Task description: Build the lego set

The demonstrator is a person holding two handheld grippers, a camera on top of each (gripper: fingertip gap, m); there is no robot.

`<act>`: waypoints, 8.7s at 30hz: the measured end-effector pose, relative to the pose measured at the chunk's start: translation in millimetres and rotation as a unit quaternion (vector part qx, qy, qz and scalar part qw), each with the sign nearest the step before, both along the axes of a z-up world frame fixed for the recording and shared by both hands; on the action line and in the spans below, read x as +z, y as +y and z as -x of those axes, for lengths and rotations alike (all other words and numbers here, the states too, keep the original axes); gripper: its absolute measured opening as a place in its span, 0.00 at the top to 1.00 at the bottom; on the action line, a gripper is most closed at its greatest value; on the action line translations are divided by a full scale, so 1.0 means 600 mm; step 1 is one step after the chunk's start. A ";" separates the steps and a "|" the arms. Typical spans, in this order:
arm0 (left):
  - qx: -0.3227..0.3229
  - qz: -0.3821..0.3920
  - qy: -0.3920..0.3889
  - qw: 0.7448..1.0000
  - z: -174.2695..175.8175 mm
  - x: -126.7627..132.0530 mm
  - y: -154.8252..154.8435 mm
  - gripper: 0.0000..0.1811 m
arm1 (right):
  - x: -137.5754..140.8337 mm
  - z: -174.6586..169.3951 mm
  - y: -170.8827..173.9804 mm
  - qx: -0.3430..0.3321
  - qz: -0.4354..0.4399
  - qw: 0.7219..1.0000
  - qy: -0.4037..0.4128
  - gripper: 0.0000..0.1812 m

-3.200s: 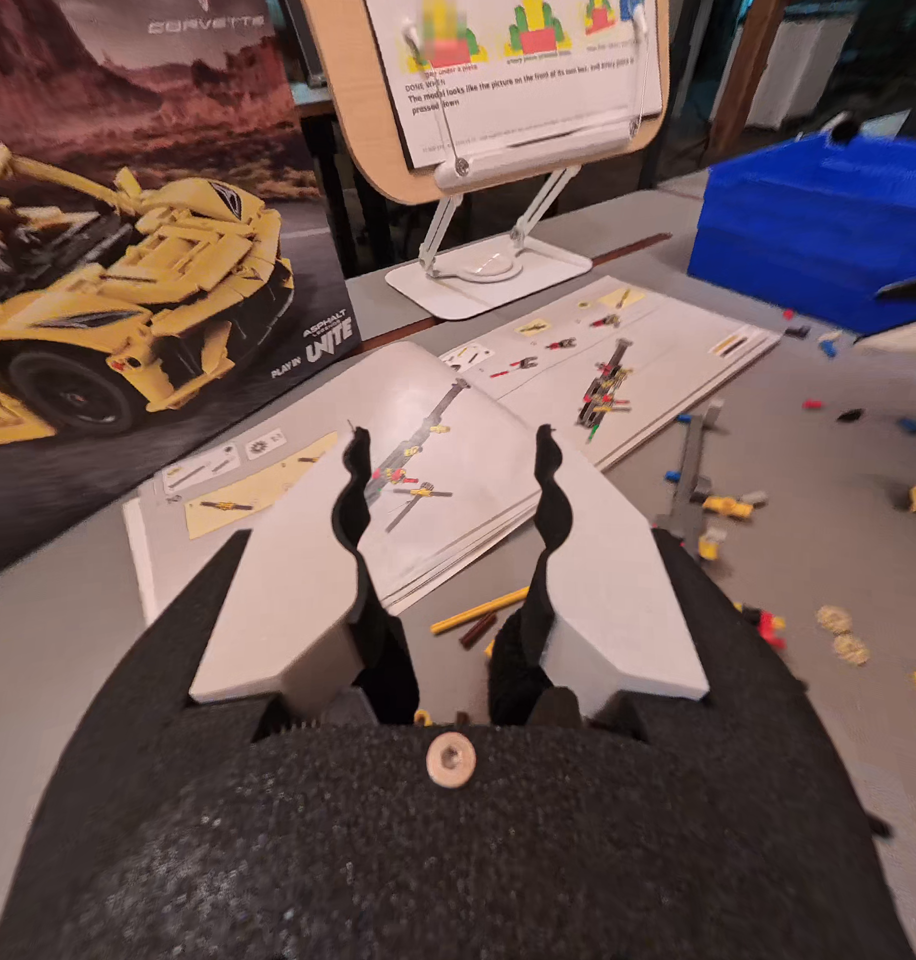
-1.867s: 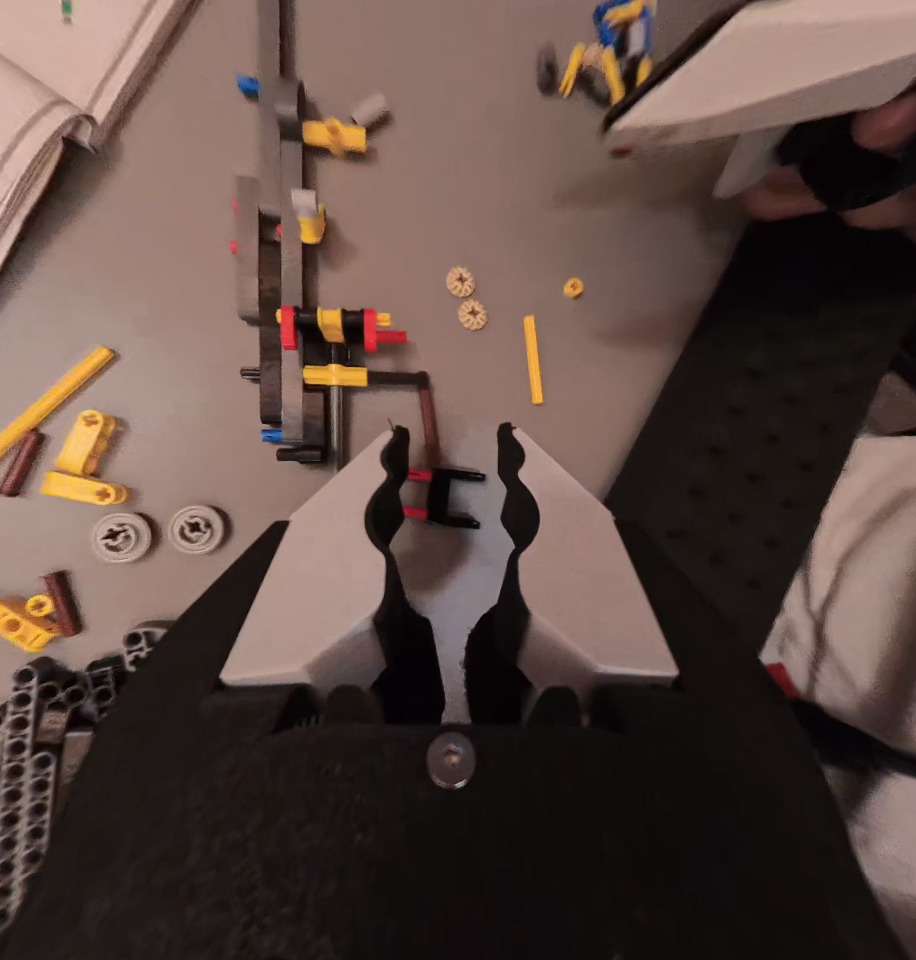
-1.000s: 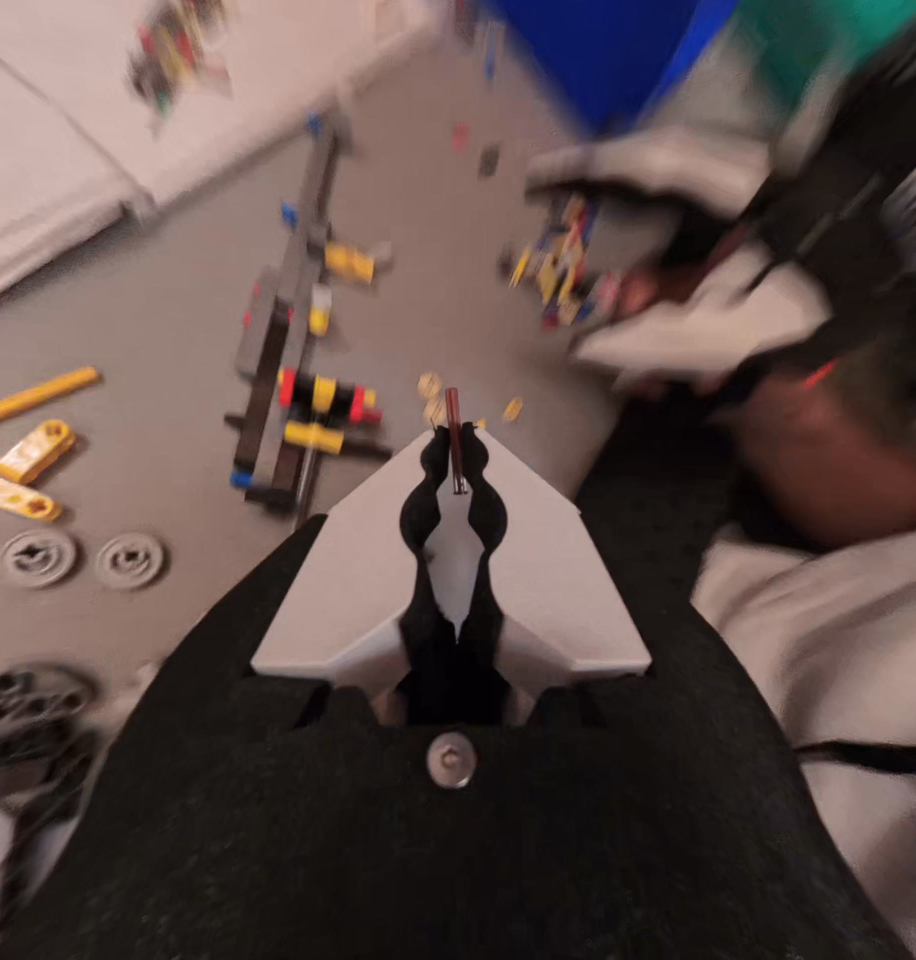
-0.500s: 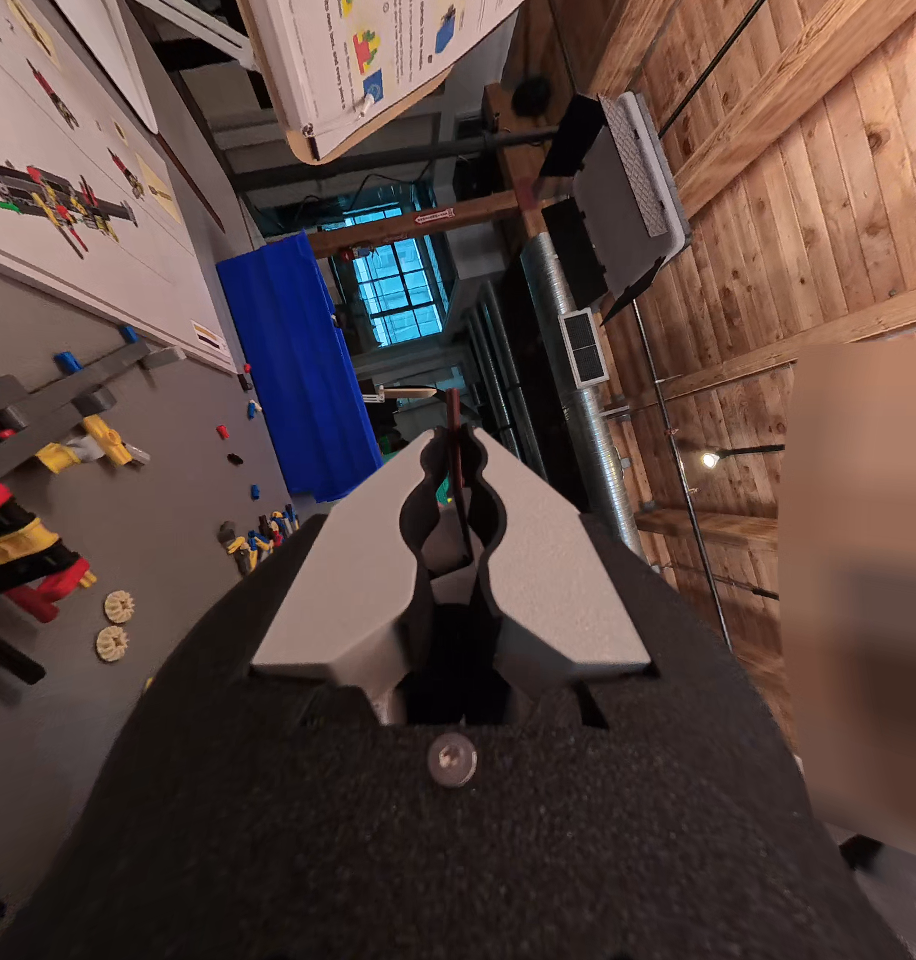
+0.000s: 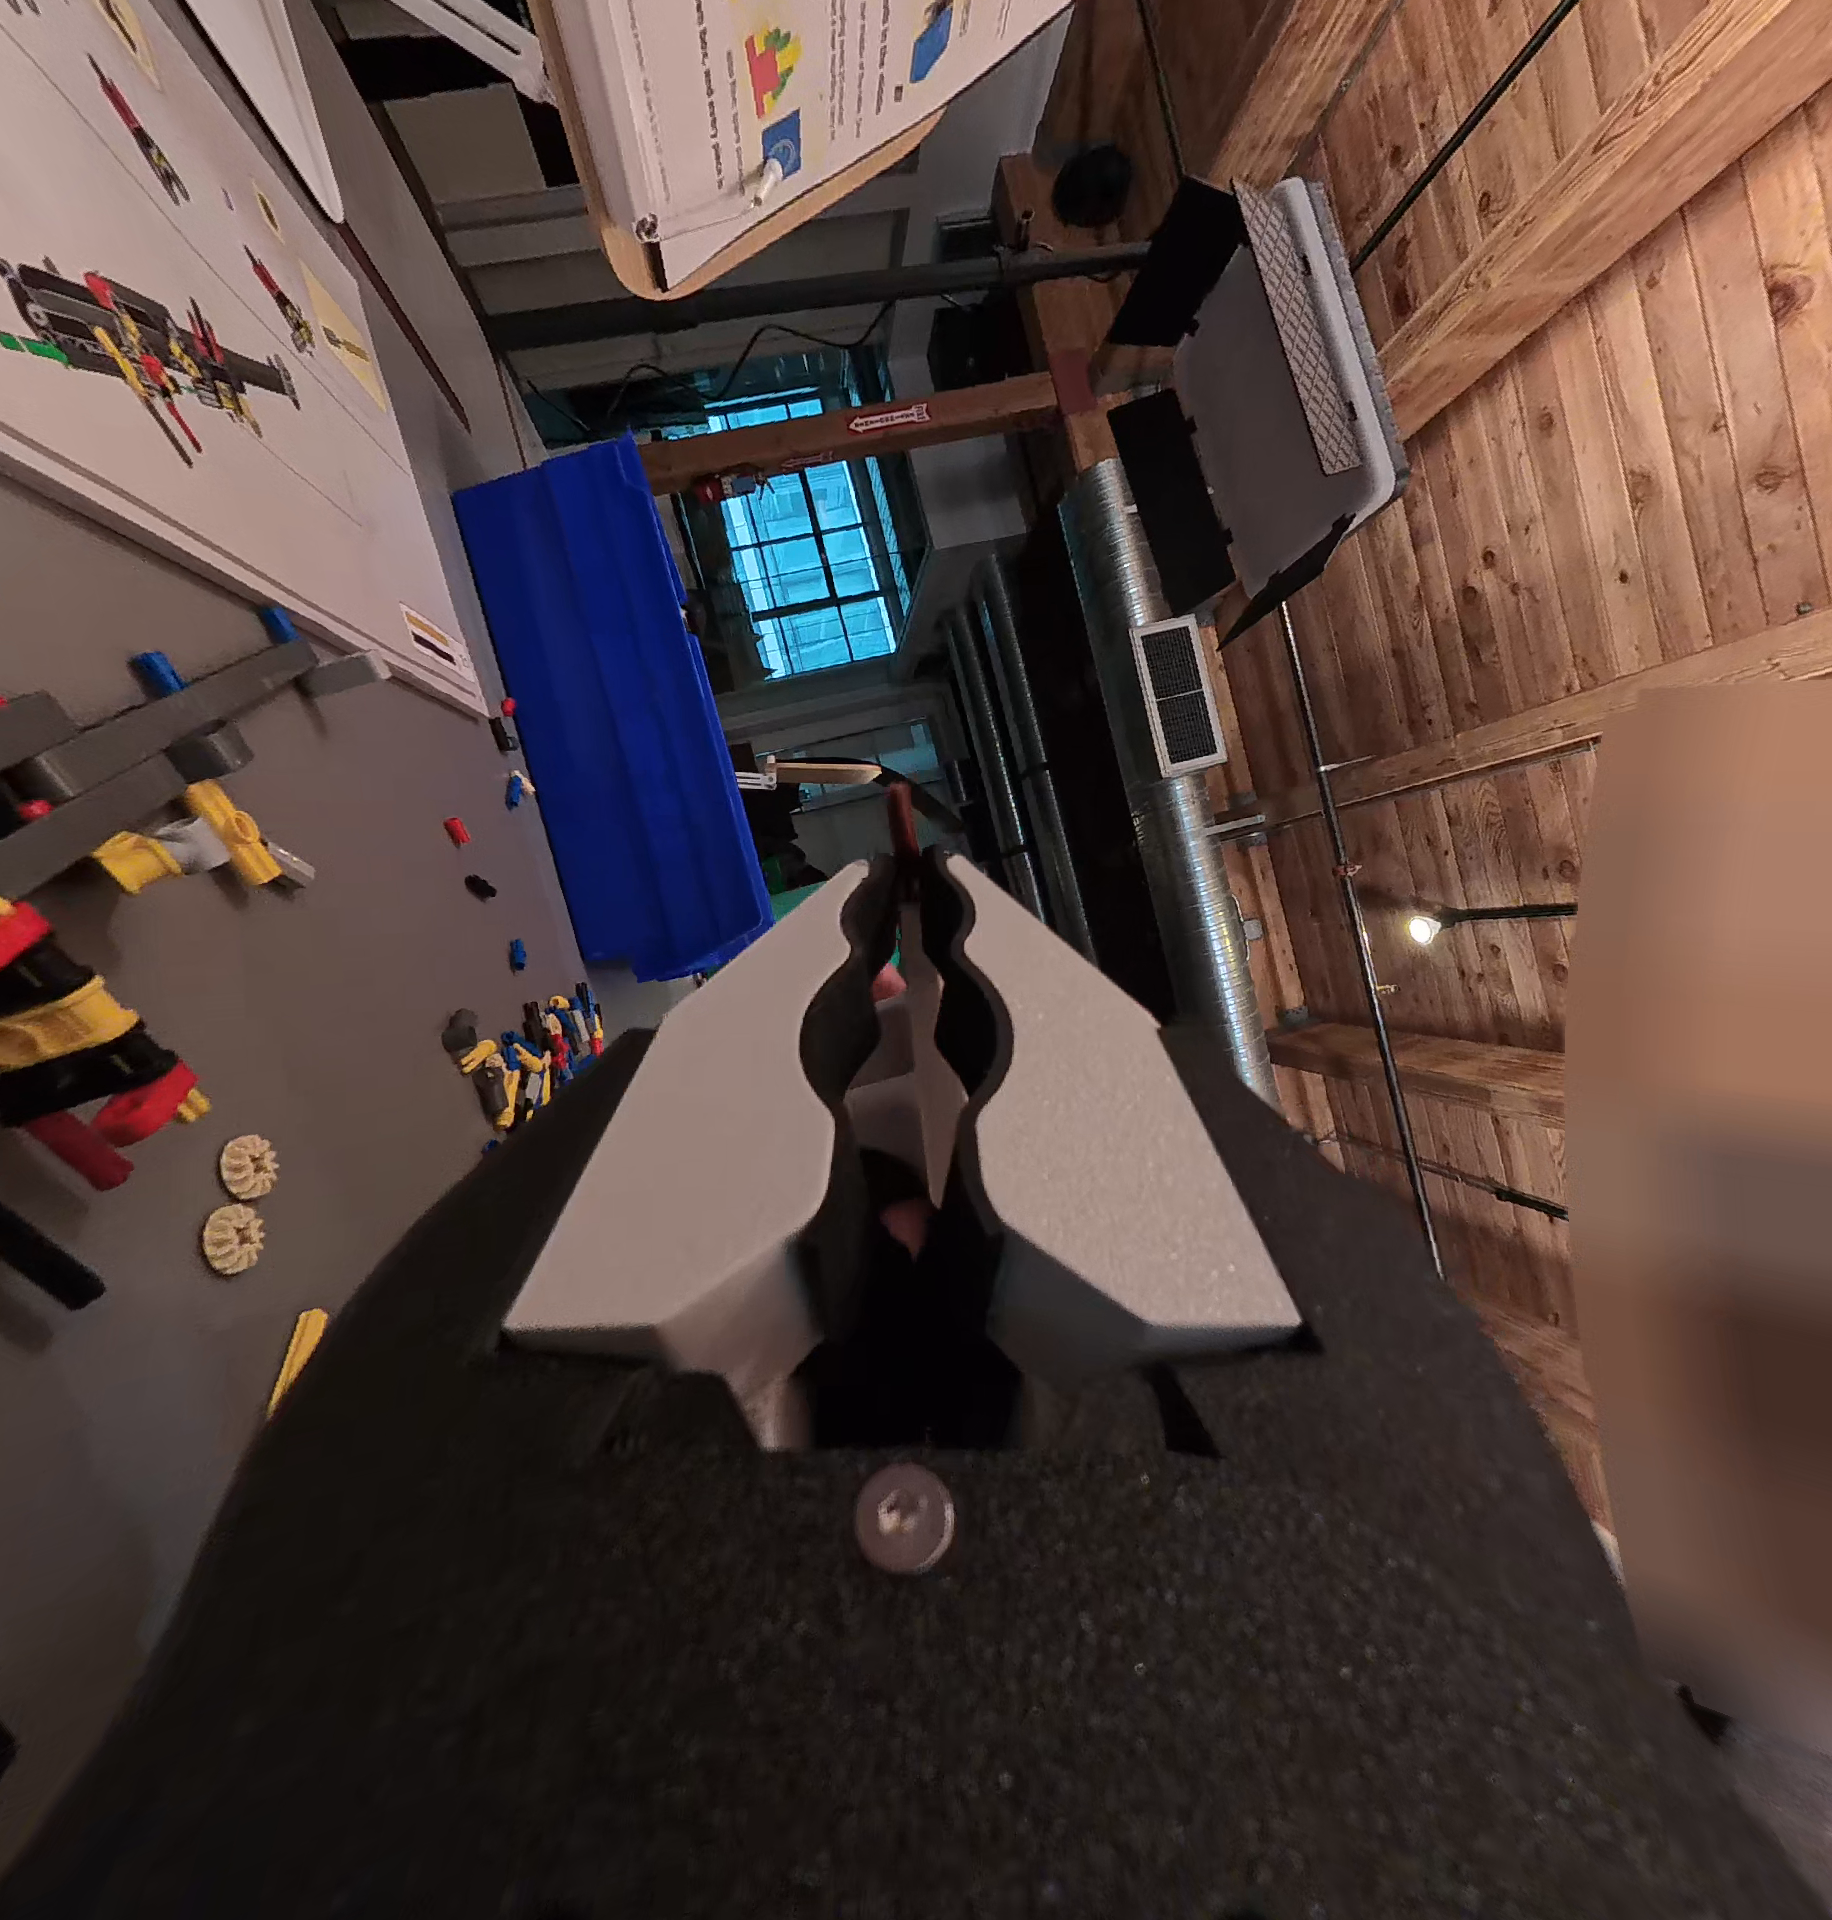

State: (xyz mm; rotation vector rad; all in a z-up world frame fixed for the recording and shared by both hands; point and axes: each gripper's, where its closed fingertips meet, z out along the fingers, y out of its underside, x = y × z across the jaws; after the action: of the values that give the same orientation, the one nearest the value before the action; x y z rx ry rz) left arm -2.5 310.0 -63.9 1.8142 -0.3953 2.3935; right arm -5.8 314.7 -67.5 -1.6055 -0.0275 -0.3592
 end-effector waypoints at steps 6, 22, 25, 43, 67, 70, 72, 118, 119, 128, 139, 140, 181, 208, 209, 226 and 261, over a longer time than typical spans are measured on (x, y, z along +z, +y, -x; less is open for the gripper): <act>-0.002 -0.024 0.008 1.000 0.001 -0.001 -0.002 0.98 | -0.001 0.000 -0.001 0.003 0.005 1.000 -0.014 0.98; -0.029 -0.407 0.042 0.912 -0.023 -0.027 0.092 0.84 | -0.002 -0.144 -0.023 0.036 0.040 0.995 0.083 0.98; 0.008 -0.525 0.043 0.850 -0.032 -0.041 0.143 0.85 | -0.009 -0.204 -0.036 0.018 0.019 0.986 0.166 0.98; -0.022 -0.574 0.028 0.818 -0.012 -0.073 0.120 0.87 | -0.059 -0.202 -0.044 0.050 0.070 0.975 0.205 0.98; -0.263 -0.726 0.117 0.625 0.028 -0.238 -0.065 0.87 | -0.088 -0.076 -0.114 0.096 0.101 0.984 0.114 0.98; -0.264 -0.729 0.125 0.619 0.029 -0.247 -0.063 0.90 | -0.090 -0.076 -0.113 0.099 0.102 0.983 0.119 0.98; -0.264 -0.729 0.124 0.619 0.029 -0.248 -0.064 0.92 | -0.090 -0.076 -0.113 0.099 0.101 0.983 0.119 0.98; -0.184 -0.902 0.004 0.390 0.025 -0.225 -0.037 0.95 | -0.195 0.021 -0.070 0.082 0.352 0.932 -0.036 0.98; -0.196 -0.898 -0.004 0.395 0.028 -0.228 -0.039 0.95 | -0.198 0.024 -0.072 0.098 0.357 0.928 -0.037 0.98; -0.258 -0.877 -0.042 0.403 0.036 -0.240 -0.050 0.95 | -0.209 0.029 -0.079 0.163 0.397 0.901 -0.073 0.98; -0.280 -0.838 -0.033 0.468 0.035 -0.243 -0.056 0.95 | -0.208 0.027 -0.081 0.164 0.471 0.867 -0.008 0.98; -0.284 -0.830 -0.027 0.479 0.035 -0.244 -0.057 0.95 | -0.207 0.027 -0.080 0.170 0.482 0.860 0.013 0.98; -0.129 -0.602 -0.063 0.785 0.008 -0.074 0.008 0.79 | -0.044 -0.016 -0.016 0.213 0.106 0.971 0.019 0.98; -0.057 -0.710 -0.043 0.700 0.002 -0.085 0.031 0.99 | -0.059 -0.003 0.005 0.148 0.080 0.981 -0.094 0.98; -0.056 -0.718 -0.041 0.693 0.002 -0.087 0.032 0.99 | -0.061 -0.003 0.005 0.147 0.084 0.981 -0.092 0.98; -0.052 -0.850 -0.084 0.518 0.016 -0.114 0.029 1.00 | -0.088 0.007 -0.001 0.209 0.114 0.971 0.039 0.98; -0.056 -0.918 -0.088 0.382 0.019 -0.143 0.028 0.97 | -0.109 0.024 -0.011 0.280 0.158 0.937 0.135 0.98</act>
State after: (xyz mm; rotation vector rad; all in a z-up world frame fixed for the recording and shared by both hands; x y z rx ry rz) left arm -14.2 326.6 -149.8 0.9765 -3.9048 1.1126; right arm -20.2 307.9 -133.0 -1.8680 -0.3396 0.3260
